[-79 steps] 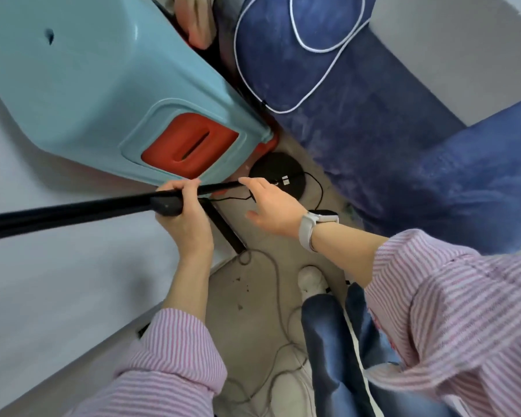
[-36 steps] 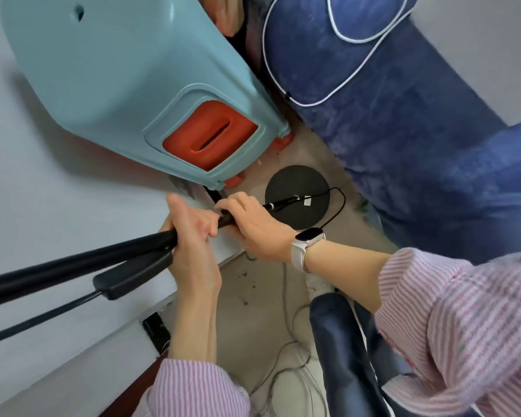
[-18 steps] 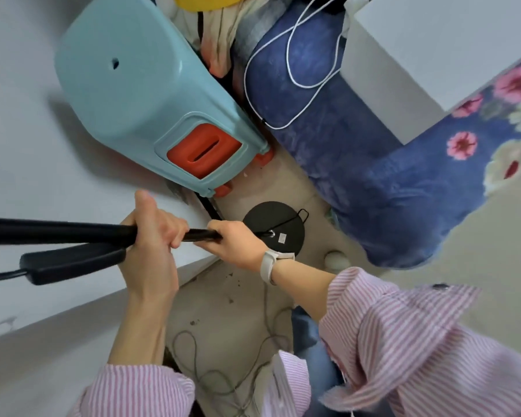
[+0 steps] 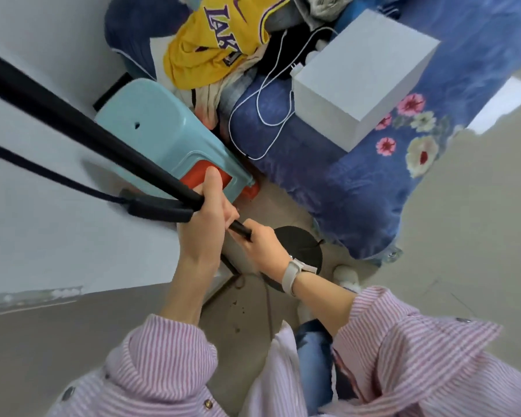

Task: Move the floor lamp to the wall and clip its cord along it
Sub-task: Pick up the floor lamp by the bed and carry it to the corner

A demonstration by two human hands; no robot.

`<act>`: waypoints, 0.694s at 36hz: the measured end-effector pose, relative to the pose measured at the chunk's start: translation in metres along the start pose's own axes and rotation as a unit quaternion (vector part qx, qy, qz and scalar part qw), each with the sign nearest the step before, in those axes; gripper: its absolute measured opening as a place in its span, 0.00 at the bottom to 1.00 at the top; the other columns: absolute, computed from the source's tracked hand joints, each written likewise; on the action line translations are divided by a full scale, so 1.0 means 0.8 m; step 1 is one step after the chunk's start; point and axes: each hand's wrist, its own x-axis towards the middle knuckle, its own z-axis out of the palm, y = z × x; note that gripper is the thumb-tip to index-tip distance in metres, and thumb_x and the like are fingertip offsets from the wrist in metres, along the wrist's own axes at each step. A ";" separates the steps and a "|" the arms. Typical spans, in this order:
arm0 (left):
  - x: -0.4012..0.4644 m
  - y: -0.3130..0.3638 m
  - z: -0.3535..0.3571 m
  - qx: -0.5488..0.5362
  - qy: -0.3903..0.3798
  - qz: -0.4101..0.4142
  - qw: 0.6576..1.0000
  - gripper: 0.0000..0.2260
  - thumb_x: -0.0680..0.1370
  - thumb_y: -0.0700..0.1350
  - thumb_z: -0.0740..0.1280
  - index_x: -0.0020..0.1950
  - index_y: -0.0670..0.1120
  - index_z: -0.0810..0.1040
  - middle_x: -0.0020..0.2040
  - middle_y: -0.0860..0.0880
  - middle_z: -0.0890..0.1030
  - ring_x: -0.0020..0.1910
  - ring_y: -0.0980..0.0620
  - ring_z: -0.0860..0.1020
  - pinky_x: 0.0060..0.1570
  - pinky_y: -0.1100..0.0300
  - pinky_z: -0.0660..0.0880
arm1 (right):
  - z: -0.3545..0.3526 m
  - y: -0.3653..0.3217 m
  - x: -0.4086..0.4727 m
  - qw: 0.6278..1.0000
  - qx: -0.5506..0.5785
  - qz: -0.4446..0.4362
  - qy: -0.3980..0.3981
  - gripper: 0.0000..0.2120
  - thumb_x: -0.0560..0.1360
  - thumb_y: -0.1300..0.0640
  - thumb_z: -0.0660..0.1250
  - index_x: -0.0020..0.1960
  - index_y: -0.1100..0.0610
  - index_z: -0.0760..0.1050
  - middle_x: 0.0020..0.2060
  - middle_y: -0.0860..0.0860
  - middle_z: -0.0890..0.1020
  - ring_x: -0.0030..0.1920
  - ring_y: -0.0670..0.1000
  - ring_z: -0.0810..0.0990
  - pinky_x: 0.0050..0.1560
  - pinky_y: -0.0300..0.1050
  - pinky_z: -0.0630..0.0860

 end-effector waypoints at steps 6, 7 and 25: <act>-0.029 0.048 0.031 0.007 -0.081 0.036 0.996 0.25 0.77 0.52 0.57 0.20 0.54 0.58 0.17 0.56 0.60 0.19 0.57 0.61 0.29 0.63 0.67 | -0.050 -0.023 -0.054 0.998 0.009 -0.018 0.058 0.12 0.77 0.51 0.61 0.38 0.55 0.66 0.32 0.51 0.74 0.32 0.53 0.70 0.35 0.45 0.65; -0.034 0.057 0.038 0.010 -0.095 0.041 0.995 0.25 0.77 0.53 0.57 0.19 0.54 0.58 0.16 0.56 0.60 0.19 0.57 0.61 0.29 0.63 0.67 | -0.060 -0.026 -0.062 0.997 0.008 -0.023 0.071 0.12 0.77 0.51 0.61 0.38 0.55 0.67 0.32 0.51 0.74 0.32 0.53 0.70 0.36 0.45 0.66; -0.151 0.189 0.246 -0.030 -0.253 0.077 0.964 0.29 0.80 0.43 0.58 0.18 0.51 0.58 0.14 0.57 0.59 0.16 0.56 0.56 0.28 0.55 0.57 | -0.257 -0.019 -0.215 0.966 0.044 -0.057 0.250 0.15 0.77 0.48 0.60 0.36 0.56 0.68 0.25 0.46 0.71 0.25 0.47 0.69 0.30 0.46 0.69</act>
